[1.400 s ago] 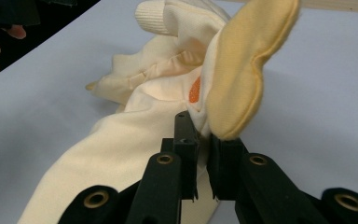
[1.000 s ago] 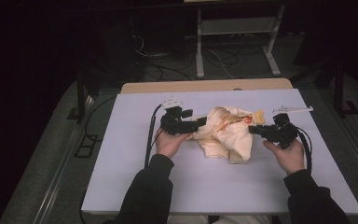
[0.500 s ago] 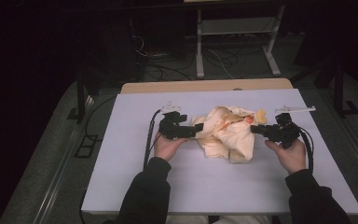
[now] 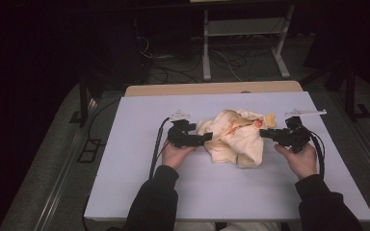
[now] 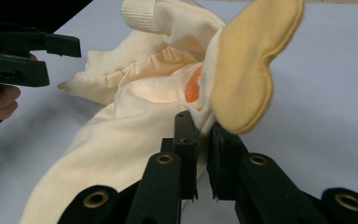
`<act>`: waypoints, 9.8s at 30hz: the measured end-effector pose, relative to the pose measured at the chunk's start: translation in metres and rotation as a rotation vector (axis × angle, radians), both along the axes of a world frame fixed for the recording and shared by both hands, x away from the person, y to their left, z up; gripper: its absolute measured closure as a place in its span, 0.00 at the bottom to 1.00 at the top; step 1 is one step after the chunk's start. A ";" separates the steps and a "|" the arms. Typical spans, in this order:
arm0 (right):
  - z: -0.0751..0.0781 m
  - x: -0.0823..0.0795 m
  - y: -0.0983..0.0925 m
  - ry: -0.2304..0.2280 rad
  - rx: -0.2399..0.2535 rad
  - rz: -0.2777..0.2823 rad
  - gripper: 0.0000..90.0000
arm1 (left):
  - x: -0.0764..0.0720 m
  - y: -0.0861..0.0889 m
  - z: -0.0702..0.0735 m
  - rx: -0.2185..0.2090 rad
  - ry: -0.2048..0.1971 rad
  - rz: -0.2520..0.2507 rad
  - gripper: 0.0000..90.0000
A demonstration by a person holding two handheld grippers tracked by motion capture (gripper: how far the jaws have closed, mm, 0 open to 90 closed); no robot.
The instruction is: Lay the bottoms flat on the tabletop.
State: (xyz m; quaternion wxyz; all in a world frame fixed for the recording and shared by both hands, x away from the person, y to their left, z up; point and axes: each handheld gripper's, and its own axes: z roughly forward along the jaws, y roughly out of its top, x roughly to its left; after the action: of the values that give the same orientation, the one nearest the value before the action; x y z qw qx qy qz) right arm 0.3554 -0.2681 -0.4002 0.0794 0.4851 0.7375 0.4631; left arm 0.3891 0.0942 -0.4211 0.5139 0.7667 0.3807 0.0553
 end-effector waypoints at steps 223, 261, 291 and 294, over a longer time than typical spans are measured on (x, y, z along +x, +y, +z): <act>-0.016 0.013 -0.015 0.169 0.002 0.056 0.90 | -0.069 0.033 -0.001 0.396 0.209 -0.607 0.88; 0.014 0.009 -0.015 0.099 -0.024 0.150 0.33 | 0.034 0.044 0.043 0.159 0.067 -0.213 0.06; 0.010 0.094 -0.001 0.180 -0.115 0.146 0.16 | 0.101 0.033 0.005 0.189 0.156 -0.117 0.14; -0.001 0.102 0.000 0.215 -0.123 0.135 0.19 | 0.104 0.027 -0.007 0.206 0.191 -0.125 0.17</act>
State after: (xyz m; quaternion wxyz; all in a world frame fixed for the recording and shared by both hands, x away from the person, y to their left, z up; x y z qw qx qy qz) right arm 0.4579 -0.2679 -0.4011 -0.0018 0.4754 0.7998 0.3665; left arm 0.4927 0.1215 -0.4276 0.3963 0.8394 0.3718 -0.0114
